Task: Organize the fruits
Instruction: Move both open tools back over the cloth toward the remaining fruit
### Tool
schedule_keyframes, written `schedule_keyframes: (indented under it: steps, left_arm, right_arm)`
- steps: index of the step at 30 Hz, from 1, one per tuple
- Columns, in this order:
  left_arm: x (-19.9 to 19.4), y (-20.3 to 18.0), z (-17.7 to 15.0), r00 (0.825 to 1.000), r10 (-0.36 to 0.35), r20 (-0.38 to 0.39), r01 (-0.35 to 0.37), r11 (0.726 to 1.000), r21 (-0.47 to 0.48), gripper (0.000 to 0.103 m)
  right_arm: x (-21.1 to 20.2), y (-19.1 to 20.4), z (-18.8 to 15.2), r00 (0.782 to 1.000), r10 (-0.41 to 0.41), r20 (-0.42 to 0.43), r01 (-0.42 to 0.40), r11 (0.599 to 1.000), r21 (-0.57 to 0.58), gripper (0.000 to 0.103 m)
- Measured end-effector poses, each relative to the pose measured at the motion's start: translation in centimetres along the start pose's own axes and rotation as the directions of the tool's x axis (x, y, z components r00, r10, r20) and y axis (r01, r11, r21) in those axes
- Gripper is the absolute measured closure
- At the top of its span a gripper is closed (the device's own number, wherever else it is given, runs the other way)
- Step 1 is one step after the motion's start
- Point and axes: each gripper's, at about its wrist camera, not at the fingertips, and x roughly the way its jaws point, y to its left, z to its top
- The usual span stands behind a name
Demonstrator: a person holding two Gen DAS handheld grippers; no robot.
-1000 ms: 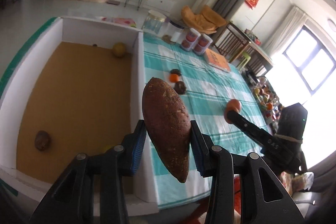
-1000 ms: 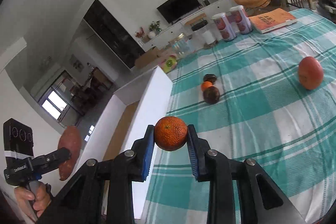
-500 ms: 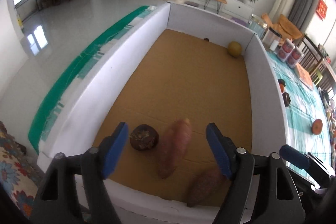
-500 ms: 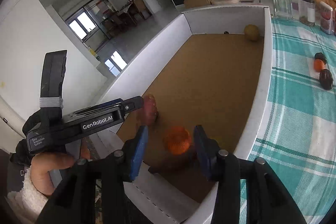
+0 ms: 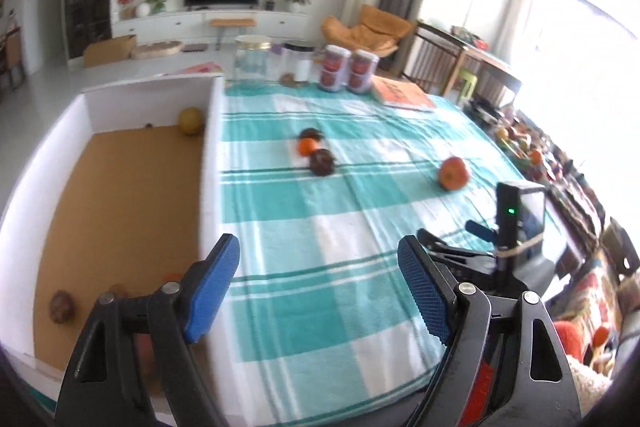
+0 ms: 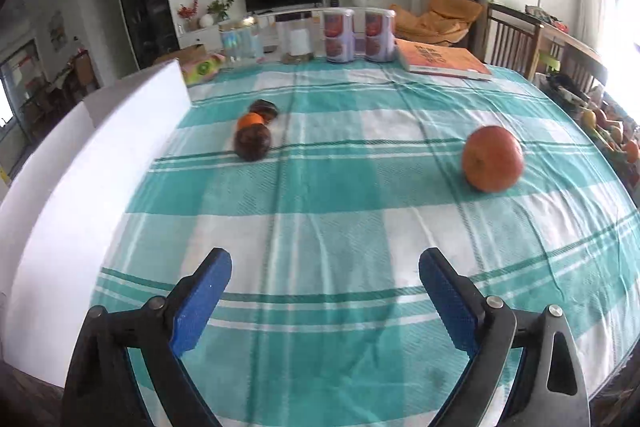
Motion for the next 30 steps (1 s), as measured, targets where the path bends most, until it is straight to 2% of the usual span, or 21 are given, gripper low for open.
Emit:
schedule_keyframes:
  steps: [2, 3, 4, 6, 8, 12, 16, 20, 23, 26, 28, 30]
  left_arm:
    - [2.0, -3.6, -0.2, 0.997, -0.064, -0.049, 0.067, 0.996, 0.06, 0.02]
    - [3.2, -5.1, -0.4, 0.993, -0.086, -0.077, 0.093, 0.993, 0.079, 0.02]
    - [4.5, -6.5, -0.6, 0.99, -0.1, -0.103, 0.11, 0.989, 0.095, 0.02]
    - [7.3, -8.3, -1.1, 0.986, -0.093, -0.138, 0.111, 0.986, 0.124, 0.02]
    - [9.7, -9.4, -1.6, 0.987, -0.039, -0.157, 0.062, 0.987, 0.149, 0.02]
    - [13.4, -9.1, -2.0, 0.984, 0.094, -0.151, -0.071, 0.985, 0.156, 0.02]
    - [16.3, -7.3, -1.9, 0.975, 0.157, -0.159, -0.143, 0.985, 0.099, 0.02]
    - [18.5, -6.3, -2.3, 0.965, 0.175, -0.197, -0.166, 0.984, 0.059, 0.02]
    - [19.5, -5.7, -2.9, 0.96, 0.187, -0.211, -0.181, 0.982, 0.047, 0.02]
    - [19.6, -5.6, -3.5, 0.961, 0.212, -0.179, -0.201, 0.977, 0.074, 0.016]
    - [19.5, -5.5, -3.8, 0.965, 0.217, -0.147, -0.207, 0.975, 0.081, 0.012]
    - [19.5, -5.3, -3.7, 0.967, 0.209, -0.146, -0.2, 0.977, 0.074, 0.011]
  right_arm:
    - [1.3, -4.1, -0.5, 0.998, -0.065, -0.019, 0.066, 0.995, 0.077, 0.008]
    - [1.2, -5.8, -0.5, 0.998, -0.056, -0.034, 0.061, 0.986, 0.156, 0.008]
    - [0.9, -6.9, -0.6, 1.0, -0.026, -0.013, 0.029, 0.978, 0.205, 0.008]
    - [0.0, -7.5, -0.5, 0.998, -0.052, 0.037, 0.043, 0.975, 0.218, 0.008]
    - [-0.4, -6.7, -0.8, 0.997, -0.072, 0.035, 0.064, 0.98, 0.189, 0.008]
    - [0.5, -4.9, -0.9, 0.992, -0.125, 0.003, 0.124, 0.987, 0.103, 0.007]
    - [1.7, -4.8, -0.9, 0.992, -0.126, -0.028, 0.128, 0.987, 0.097, 0.007]
    - [2.1, -5.8, -1.0, 0.983, -0.178, -0.044, 0.183, 0.973, 0.141, 0.007]
    - [2.3, -6.7, -1.1, 0.98, -0.189, -0.061, 0.197, 0.963, 0.185, 0.007]
    - [2.9, -7.2, -1.3, 0.979, -0.184, -0.093, 0.199, 0.959, 0.202, 0.007]
    - [2.9, -7.4, -1.3, 0.978, -0.189, -0.091, 0.204, 0.955, 0.214, 0.007]
    - [2.6, -7.9, -1.4, 0.978, -0.191, -0.086, 0.207, 0.947, 0.245, 0.007]
